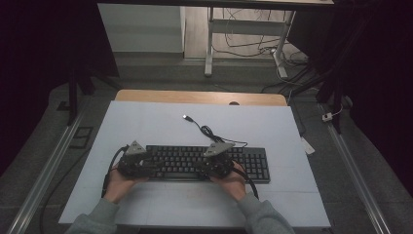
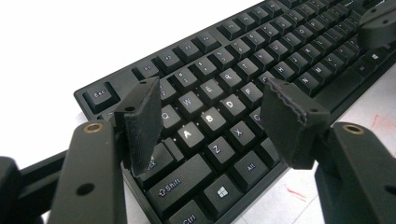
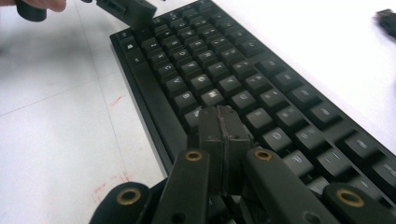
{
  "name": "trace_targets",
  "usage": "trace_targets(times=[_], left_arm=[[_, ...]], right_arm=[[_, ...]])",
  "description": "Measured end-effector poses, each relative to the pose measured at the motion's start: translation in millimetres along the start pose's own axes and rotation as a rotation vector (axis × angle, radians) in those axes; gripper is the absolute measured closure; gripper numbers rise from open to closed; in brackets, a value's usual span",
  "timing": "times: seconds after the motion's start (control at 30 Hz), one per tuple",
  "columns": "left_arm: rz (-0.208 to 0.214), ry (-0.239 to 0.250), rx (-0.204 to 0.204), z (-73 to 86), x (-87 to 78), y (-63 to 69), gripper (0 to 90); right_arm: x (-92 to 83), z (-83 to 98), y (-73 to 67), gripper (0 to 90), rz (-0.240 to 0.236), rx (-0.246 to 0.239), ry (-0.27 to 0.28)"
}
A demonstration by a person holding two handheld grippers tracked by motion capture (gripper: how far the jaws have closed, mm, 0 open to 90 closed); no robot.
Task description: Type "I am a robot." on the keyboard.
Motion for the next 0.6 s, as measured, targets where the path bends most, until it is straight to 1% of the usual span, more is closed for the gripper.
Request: trace_targets(times=[0.07, 0.17, 0.2, 0.3, 0.5, 0.57, 0.6], left_arm=[[0.001, -0.003, 0.001, 0.0, 0.8, 1.0, 38.4], [0.000, -0.005, 0.004, -0.1, 1.5, 1.8, 38.2], [0.000, -0.005, 0.004, -0.1, 1.6, 1.6, 38.2], [-0.001, -0.007, 0.004, 0.1, 1.7, 1.5, 38.0], [0.000, -0.010, 0.008, 0.1, 2.1, 2.0, 37.9], [0.000, -0.011, 0.011, 0.1, 2.5, 2.3, 37.7], [0.000, -0.014, 0.010, 0.2, 2.6, 2.5, 37.7]], right_arm=[[4.8, -1.7, -2.0, 89.6, -0.005, 0.000, -0.005], [11.4, -2.4, -4.2, 89.6, 0.015, -0.010, -0.030], [13.1, -2.6, -4.4, 89.6, 0.016, -0.010, -0.031], [16.3, -2.7, -3.9, 89.5, 0.013, -0.007, -0.034], [21.2, -2.2, -2.0, 89.5, 0.024, 0.002, -0.047], [22.6, -2.7, -2.5, 89.5, 0.020, 0.003, -0.047], [23.2, -2.8, -2.3, 89.5, 0.025, -0.003, -0.049]])
Point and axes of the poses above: each handheld gripper's, and its own axes: x roughly forward along the jaws, z roughly out of its underside, y roughly to its right, the point moved 2 cm from there along x, roughly forward along the jaws, and after that the axes turned 12 degrees about -y, right-handed, at the moved point
